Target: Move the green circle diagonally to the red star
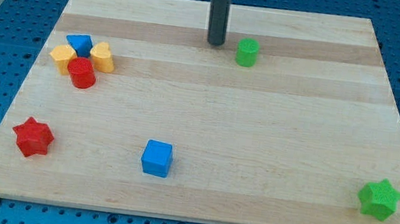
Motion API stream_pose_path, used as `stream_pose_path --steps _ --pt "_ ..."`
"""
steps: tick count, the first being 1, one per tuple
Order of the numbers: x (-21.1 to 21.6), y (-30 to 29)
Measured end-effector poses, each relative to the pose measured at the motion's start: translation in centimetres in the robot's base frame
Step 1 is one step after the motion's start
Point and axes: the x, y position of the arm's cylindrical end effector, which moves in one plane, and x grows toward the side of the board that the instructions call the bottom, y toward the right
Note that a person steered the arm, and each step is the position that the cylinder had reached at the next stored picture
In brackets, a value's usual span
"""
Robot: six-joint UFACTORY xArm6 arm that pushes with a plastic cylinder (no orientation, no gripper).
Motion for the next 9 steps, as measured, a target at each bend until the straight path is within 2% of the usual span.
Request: stream_pose_path --steps 1,2,3,5,6,7,9 --pt "0.4 -2.8" --pt "0.4 -3.1" --pt "-1.1 -1.6" --pt "-3.0 5.7" --pt "-2.5 8.0" --pt "-1.6 8.0" --pt "0.6 1.6"
